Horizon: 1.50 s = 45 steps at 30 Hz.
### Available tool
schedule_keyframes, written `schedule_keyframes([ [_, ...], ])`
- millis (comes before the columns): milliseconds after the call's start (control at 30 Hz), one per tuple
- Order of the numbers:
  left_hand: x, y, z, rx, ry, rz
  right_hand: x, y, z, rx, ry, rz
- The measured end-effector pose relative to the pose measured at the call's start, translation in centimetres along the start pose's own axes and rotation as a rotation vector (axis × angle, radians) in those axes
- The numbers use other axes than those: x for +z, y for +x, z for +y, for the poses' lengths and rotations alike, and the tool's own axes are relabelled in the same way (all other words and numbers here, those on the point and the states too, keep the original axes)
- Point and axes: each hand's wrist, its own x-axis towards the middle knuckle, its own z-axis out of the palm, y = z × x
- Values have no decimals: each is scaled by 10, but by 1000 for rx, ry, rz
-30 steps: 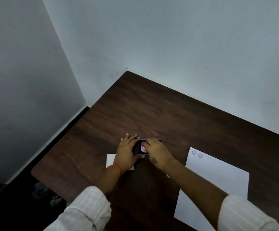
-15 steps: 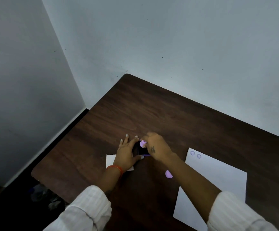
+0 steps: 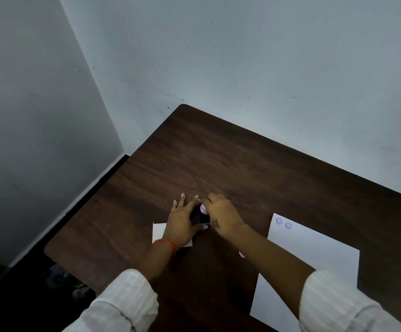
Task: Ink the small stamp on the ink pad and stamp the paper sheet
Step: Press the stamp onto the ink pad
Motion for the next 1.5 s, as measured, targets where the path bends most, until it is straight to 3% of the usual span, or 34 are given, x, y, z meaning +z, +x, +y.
schedule_keyframes([
  [100, -1, -1, 2, 4, -6, -1, -1, 3, 6, -50, -12, -6],
  [300, -2, -2, 2, 7, -5, -8, -6, 1, -3, 142, 214, 53],
  [400, -2, -2, 1, 6, -12, -16, -11, -3, 5, 151, 284, 85],
  [533, -1, -1, -1, -12, -3, -28, 8, -24, 0, 29, 200, 30],
  [700, 0, 0, -3, -34, 7, -49, 7, -18, -4, 3, 83, -13],
  [867, 1, 0, -2, -4, 16, -26, 6, -17, -12, 96, 131, 27],
  [1033, 1, 1, -3, -4, 1, -23, 3, -17, -2, -6, 76, -33],
  [1200, 0, 0, -3, -4, 14, -25, -5, -16, -11, 119, 170, -35],
  [1300, -1, -1, -2, 18, 14, -18, -17, -15, -1, 207, 345, 27],
  [1500, 0, 0, -3, 20, 15, -11, -7, -30, 7, 35, 117, -49],
])
